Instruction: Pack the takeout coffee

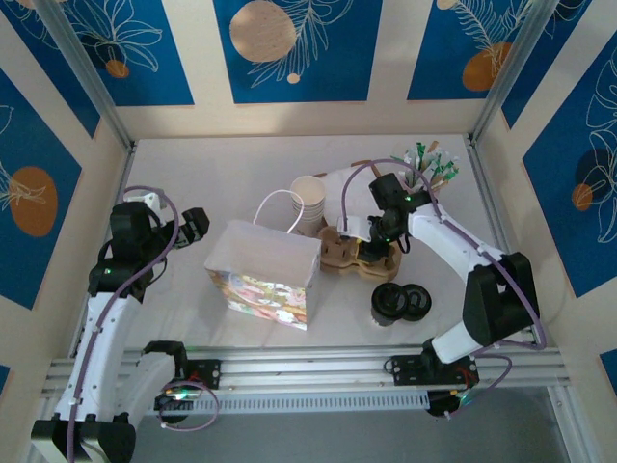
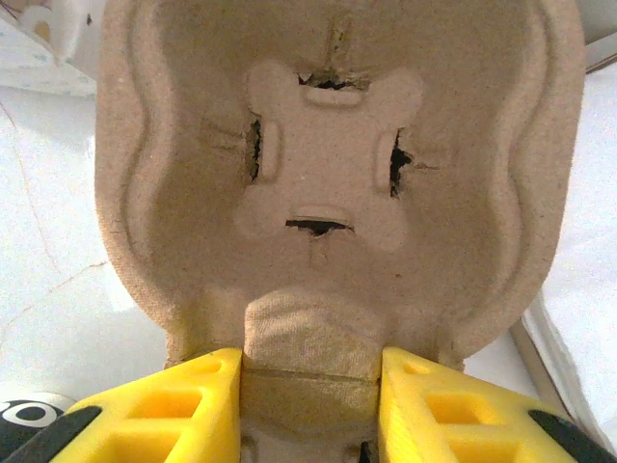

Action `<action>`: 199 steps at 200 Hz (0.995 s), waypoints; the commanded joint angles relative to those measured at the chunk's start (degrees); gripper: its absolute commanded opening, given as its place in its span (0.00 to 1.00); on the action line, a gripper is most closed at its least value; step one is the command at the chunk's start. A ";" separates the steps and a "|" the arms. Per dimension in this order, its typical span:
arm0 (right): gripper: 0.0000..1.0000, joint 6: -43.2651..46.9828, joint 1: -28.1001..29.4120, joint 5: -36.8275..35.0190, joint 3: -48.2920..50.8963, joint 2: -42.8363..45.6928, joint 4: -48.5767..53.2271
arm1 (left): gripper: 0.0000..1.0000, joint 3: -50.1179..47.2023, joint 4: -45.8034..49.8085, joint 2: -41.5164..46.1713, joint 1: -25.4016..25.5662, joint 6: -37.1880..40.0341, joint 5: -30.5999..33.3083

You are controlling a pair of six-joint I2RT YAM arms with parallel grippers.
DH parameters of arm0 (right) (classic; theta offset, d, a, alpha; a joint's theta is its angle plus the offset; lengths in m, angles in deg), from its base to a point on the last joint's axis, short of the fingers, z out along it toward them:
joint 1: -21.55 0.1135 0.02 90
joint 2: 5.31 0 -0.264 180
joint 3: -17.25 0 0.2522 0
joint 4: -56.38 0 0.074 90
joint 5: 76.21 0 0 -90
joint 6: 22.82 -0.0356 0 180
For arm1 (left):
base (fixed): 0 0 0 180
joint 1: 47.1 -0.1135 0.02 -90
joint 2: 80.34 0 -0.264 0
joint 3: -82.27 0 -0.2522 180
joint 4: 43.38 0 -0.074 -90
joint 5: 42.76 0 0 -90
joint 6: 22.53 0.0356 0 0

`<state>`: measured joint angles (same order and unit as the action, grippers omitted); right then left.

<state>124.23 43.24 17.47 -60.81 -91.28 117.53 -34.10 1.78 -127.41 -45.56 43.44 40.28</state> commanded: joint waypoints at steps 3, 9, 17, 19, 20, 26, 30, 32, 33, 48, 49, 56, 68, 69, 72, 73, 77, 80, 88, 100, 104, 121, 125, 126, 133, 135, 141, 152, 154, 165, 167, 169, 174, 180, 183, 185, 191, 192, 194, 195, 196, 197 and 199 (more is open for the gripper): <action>0.37 -0.75 0.19 2.87 -0.26 1.94 1.29 | 0.99 -0.38 0.64 -0.13 -0.80 0.52 0.90; 0.38 -0.72 0.32 2.39 -0.18 1.95 1.38 | 0.99 -0.38 0.64 -0.13 -0.83 0.49 0.90; 0.39 -0.56 0.45 1.10 0.23 1.87 1.30 | 0.99 -0.38 0.61 -0.13 -0.83 0.48 0.90; 0.39 -0.48 0.52 0.68 0.33 1.82 1.25 | 0.99 -0.38 0.60 -0.13 -0.84 0.48 0.90; 0.39 -0.42 0.53 0.56 0.41 1.80 1.23 | 0.99 -0.38 0.60 -0.13 -0.84 0.48 0.90; 0.40 -0.08 0.71 -0.66 0.84 1.65 1.15 | 0.99 -0.38 0.64 -0.12 -0.84 0.49 0.90; 0.40 0.16 0.80 -1.38 1.06 1.49 1.16 | 0.99 -0.38 0.65 -0.13 -0.84 0.48 0.90; 0.40 0.25 0.87 -1.70 1.20 1.51 1.26 | 0.99 -0.38 0.61 -0.13 -0.84 0.48 0.90; 0.40 0.34 0.93 -1.86 1.24 1.47 1.23 | 0.99 -0.38 0.60 -0.13 -0.84 0.48 0.90; 0.40 0.46 1.24 -2.26 1.63 1.45 0.98 | 0.99 -0.41 0.62 -0.12 -0.84 0.50 0.98; 0.40 0.40 1.24 -2.18 1.58 1.48 0.96 | 0.99 -0.40 0.61 -0.12 -0.84 0.49 0.98; 0.40 -0.80 1.25 -0.55 1.33 1.89 0.45 | 0.99 -0.45 0.59 -0.14 -0.84 0.48 0.99; 0.40 -2.52 0.50 4.05 0.95 2.90 -0.24 | 0.99 -0.38 0.59 -0.20 -0.84 0.48 0.98; 0.40 -2.63 0.44 4.36 0.89 3.00 -0.26 | 0.99 -0.38 0.59 -0.21 -0.84 0.48 0.98; 0.40 -2.78 0.34 4.81 0.85 3.05 -0.19 | 0.99 -0.40 0.59 -0.15 -0.84 0.48 0.98; 0.40 -2.93 0.29 5.14 0.77 3.13 -0.09 | 0.99 -0.39 0.59 -0.14 -0.84 0.43 0.98; 0.42 -3.03 0.24 5.32 0.63 3.10 0.35 | 0.99 -0.38 0.59 -0.19 -0.84 0.47 0.98; 0.42 -2.88 0.27 4.94 0.53 2.93 0.83 | 0.99 -0.38 0.59 -0.20 -0.84 0.52 0.97; 0.42 -1.76 0.72 2.00 0.40 2.15 2.15 | 0.99 -0.43 0.59 -0.13 -0.84 0.48 0.98; 0.42 -0.70 1.56 -2.29 1.03 1.43 2.21 | 0.99 -0.47 0.64 -0.13 -0.84 0.45 0.98; 0.42 -0.64 1.67 -2.40 1.24 1.47 1.88 | 0.99 -0.47 0.65 -0.12 -0.84 0.48 0.98; 0.43 -2.26 0.95 2.28 1.11 2.34 0.79 | 0.99 -0.46 0.59 -0.13 -0.89 0.48 0.98; 0.43 -2.47 0.90 2.70 0.92 2.26 1.04 | 0.99 -0.46 0.59 -0.12 -0.84 0.52 0.98; 0.43 -2.48 0.90 2.72 0.88 2.24 1.12 | 0.99 -0.47 0.64 -0.08 -0.84 0.54 0.98; 0.43 -2.23 1.11 1.85 0.55 1.89 1.78 | 0.99 -0.47 0.68 -0.13 -0.87 0.48 1.03; 0.43 -2.15 1.15 1.48 0.50 1.76 1.86 | 0.99 -0.47 0.68 -0.13 -0.89 0.50 1.06; 0.42 -1.84 1.24 0.48 0.48 1.46 1.91 | 0.99 -0.45 0.68 -0.17 -0.88 0.48 1.07; 0.42 -1.66 1.16 -0.12 0.48 1.47 1.57 | 0.99 -0.38 0.60 -0.22 -0.93 0.48 1.00; 0.42 -1.72 1.09 -0.04 0.42 1.54 1.41 | 0.99 -0.38 0.60 -0.17 -0.93 0.48 0.99; 0.41 -2.18 0.88 1.06 -0.07 1.93 1.04 | 0.99 -0.38 0.63 -0.29 -0.88 0.48 1.07; 0.41 -2.21 0.82 1.30 -0.16 2.03 1.08 | 0.99 -0.43 0.67 -0.23 -0.91 0.48 1.14; 0.41 -2.26 0.81 1.56 -0.20 2.17 1.00 | 0.99 -0.40 0.68 -0.22 -0.92 0.48 1.16; 0.41 -2.50 0.66 1.99 -0.37 2.45 0.77 | 0.99 -0.45 0.68 -0.25 -0.93 0.48 1.24; 0.41 -2.80 0.51 2.28 -0.39 2.89 0.42 | 0.99 -0.39 0.68 -0.29 -0.93 0.48 1.33; 0.41 -2.83 0.46 2.38 -0.40 2.99 0.27 | 0.99 -0.38 0.68 -0.30 -0.88 0.48 1.34; 0.41 -2.83 0.41 2.38 -0.40 3.18 0.25 | 0.99 -0.38 0.68 -0.30 -0.91 0.50 1.34; 0.41 -2.83 0.37 2.25 -0.40 3.61 0.31 | 0.99 -0.38 0.68 -0.30 -0.95 0.48 1.34; 0.41 -2.87 0.37 2.23 -0.40 3.70 0.32 | 0.99 -0.38 0.68 -0.30 -0.98 0.48 1.34; 0.41 -2.86 0.37 2.21 -0.40 3.79 0.33 | 0.99 -0.47 0.68 -0.30 -1.01 0.48 1.34; 0.41 -2.85 0.37 2.12 -0.40 3.88 0.33 | 0.99 -0.43 0.68 -0.30 -1.01 0.48 1.34; 0.41 -2.84 0.32 2.03 -0.40 3.97 0.37 | 0.99 -0.41 0.68 -0.30 -1.01 0.48 1.34; 0.41 -2.79 0.35 1.99 -0.40 4.06 0.39 | 0.99 -0.40 0.68 -0.30 -1.01 0.48 1.34; 0.41 -2.75 0.30 1.89 -0.33 4.17 0.41 | 0.99 -0.39 0.68 -0.30 -1.01 0.48 1.34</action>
<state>122.20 43.92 17.08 -59.80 -90.01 117.69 -34.13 1.78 -127.45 -45.60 43.46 40.82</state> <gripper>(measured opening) 0.414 0.989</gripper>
